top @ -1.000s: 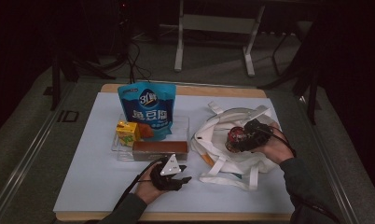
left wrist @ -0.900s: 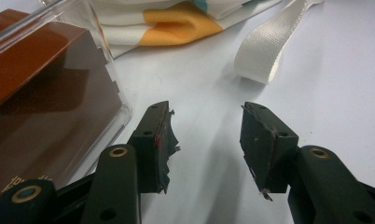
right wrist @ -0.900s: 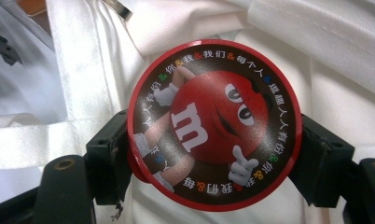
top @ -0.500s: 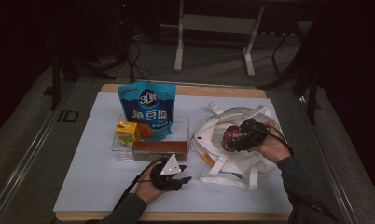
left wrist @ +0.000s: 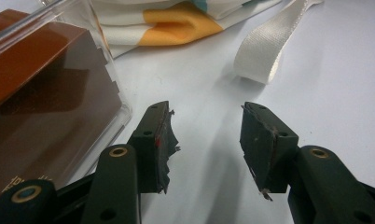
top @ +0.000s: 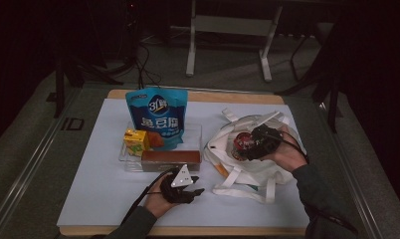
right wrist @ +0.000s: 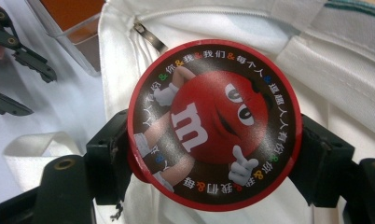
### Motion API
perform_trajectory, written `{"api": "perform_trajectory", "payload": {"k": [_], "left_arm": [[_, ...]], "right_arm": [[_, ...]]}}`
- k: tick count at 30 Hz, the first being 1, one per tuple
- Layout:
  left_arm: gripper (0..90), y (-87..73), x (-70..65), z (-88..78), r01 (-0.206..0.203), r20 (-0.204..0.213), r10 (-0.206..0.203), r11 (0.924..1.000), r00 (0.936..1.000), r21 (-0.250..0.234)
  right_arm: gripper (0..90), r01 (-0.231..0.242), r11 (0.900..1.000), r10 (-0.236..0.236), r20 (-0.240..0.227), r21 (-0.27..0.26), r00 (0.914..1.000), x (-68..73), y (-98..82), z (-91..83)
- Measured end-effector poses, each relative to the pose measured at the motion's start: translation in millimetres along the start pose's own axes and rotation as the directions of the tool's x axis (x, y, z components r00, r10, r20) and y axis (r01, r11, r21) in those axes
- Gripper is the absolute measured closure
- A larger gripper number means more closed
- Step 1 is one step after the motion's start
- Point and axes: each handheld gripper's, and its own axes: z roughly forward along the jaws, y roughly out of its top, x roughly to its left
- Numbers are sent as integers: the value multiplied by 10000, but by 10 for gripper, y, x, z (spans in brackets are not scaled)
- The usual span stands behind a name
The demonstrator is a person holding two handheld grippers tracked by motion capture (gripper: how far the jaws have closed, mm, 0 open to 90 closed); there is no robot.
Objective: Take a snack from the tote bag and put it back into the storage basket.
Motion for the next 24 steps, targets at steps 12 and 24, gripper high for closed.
{"api": "perform_trajectory", "payload": {"k": [12,24], "left_arm": [[527,0,-2,1,-3,2,3,10000,10000,-7],[528,0,-3,1,-13,4,13,10000,10000,-8]], "right_arm": [[253,279,9996,-279,-128,-1,9995,76,76,-12],[253,563,9984,-564,-261,-45,9981,157,163,-21]]}}
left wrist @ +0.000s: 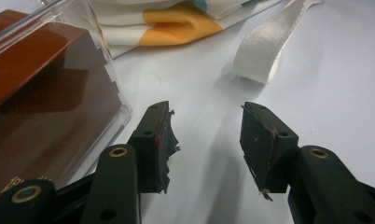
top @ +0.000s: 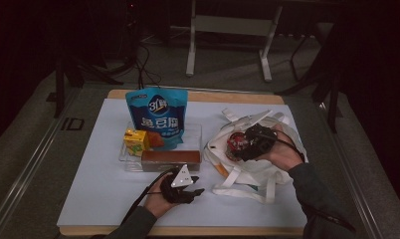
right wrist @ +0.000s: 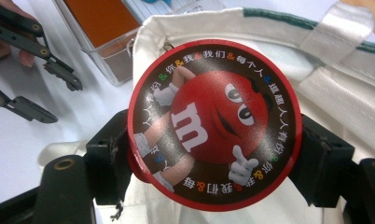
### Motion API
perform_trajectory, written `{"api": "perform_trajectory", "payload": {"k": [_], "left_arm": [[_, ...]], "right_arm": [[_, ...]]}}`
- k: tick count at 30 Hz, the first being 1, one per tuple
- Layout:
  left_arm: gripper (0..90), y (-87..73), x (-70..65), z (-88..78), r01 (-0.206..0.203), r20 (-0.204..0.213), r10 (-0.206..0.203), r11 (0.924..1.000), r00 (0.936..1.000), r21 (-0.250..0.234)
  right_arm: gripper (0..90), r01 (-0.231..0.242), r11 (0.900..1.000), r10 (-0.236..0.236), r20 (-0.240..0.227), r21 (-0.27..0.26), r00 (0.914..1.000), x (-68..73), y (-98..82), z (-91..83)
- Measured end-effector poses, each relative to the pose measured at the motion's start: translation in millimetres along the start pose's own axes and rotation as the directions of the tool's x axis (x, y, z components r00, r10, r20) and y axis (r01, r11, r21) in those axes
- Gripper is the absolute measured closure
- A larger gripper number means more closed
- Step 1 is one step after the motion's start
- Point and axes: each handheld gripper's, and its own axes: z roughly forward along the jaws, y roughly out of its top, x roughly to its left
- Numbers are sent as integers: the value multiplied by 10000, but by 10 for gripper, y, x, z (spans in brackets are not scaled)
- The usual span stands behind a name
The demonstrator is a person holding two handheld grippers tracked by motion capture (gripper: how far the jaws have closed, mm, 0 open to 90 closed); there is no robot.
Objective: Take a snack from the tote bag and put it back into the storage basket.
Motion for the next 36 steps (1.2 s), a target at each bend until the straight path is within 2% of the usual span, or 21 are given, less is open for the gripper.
{"api": "perform_trajectory", "payload": {"k": [7,36], "left_arm": [[528,0,0,0,-4,-4,4,10000,10000,-3],[528,0,0,-2,-20,-28,20,10000,10000,1]], "right_arm": [[253,214,9998,-214,-47,15,9998,42,55,-7],[253,566,9982,-573,-346,-200,9978,176,241,-17]]}}
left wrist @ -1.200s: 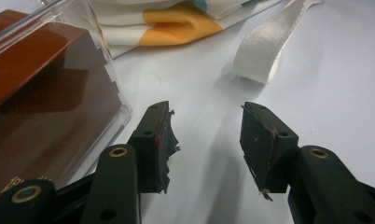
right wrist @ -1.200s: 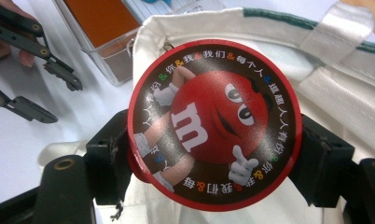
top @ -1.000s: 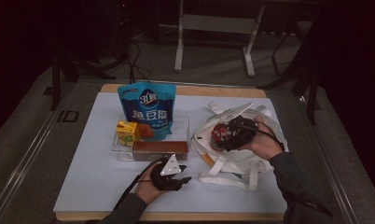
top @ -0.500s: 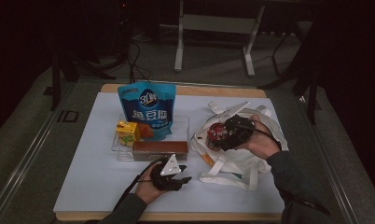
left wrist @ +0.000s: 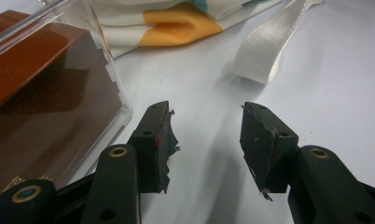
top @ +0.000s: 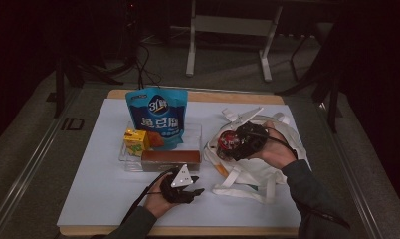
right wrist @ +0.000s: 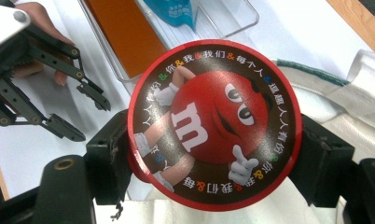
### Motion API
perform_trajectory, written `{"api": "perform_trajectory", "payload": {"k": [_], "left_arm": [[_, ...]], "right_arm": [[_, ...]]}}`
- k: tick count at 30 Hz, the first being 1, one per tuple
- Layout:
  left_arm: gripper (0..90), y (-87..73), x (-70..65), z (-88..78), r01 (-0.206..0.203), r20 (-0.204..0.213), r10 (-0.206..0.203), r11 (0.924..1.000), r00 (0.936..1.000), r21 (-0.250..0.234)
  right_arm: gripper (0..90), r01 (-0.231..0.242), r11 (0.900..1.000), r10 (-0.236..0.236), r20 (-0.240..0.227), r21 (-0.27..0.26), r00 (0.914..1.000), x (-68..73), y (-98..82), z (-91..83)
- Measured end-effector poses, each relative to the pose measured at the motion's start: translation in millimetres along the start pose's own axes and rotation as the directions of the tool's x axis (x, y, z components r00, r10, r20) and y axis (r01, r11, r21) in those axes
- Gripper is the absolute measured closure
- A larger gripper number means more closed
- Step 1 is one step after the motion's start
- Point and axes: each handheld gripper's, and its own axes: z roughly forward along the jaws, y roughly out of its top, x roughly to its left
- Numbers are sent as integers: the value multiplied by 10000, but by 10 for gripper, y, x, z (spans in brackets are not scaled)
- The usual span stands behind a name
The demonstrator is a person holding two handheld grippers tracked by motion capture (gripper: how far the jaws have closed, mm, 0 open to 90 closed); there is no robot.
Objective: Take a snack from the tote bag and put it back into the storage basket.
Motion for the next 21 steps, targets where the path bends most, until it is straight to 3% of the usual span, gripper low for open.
{"api": "perform_trajectory", "payload": {"k": [21], "left_arm": [[528,0,-1,0,30,16,-30,10000,10000,-5]], "right_arm": [[253,320,9992,-327,-317,-242,9990,115,216,27]]}}
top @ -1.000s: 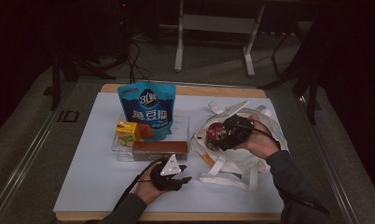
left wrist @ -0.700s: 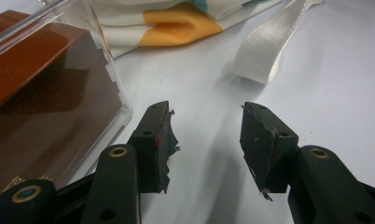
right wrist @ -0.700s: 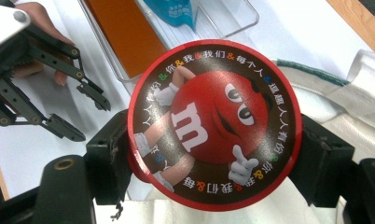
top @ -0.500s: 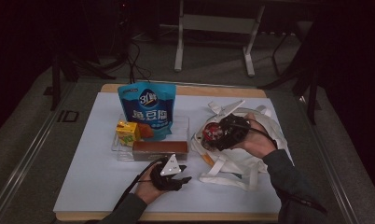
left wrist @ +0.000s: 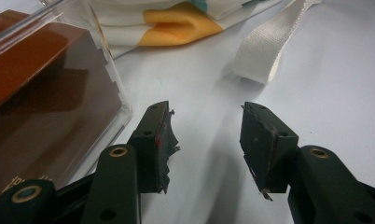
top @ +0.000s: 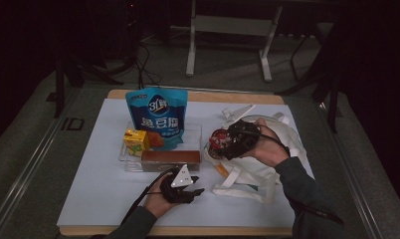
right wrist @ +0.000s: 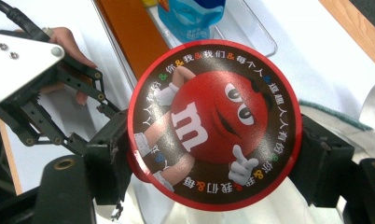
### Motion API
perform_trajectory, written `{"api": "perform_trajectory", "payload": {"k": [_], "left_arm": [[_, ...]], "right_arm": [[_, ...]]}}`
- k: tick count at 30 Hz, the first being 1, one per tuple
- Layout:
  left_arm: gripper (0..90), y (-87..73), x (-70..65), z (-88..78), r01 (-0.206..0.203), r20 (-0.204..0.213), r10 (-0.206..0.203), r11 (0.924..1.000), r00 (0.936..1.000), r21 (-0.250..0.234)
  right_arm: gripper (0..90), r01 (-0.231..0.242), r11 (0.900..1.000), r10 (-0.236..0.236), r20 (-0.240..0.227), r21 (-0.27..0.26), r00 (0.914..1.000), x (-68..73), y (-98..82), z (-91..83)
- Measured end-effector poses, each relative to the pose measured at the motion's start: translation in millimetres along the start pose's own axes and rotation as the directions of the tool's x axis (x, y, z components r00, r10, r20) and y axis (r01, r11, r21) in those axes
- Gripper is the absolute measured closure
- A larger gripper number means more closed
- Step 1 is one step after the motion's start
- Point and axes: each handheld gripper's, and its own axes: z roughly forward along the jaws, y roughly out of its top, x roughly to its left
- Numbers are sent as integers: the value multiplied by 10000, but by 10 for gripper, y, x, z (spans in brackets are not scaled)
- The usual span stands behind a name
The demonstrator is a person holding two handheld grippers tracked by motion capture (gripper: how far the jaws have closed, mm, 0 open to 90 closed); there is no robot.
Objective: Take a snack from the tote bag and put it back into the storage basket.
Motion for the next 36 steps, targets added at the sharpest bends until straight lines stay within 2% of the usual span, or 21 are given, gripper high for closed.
{"api": "perform_trajectory", "payload": {"k": [11,36], "left_arm": [[528,0,1,-1,-3,-4,3,10000,10000,-7],[527,0,2,0,-14,8,14,10000,10000,2]], "right_arm": [[253,211,9996,-214,-157,-184,9996,53,124,25],[253,23,9985,-43,-375,-541,9993,106,356,113]]}}
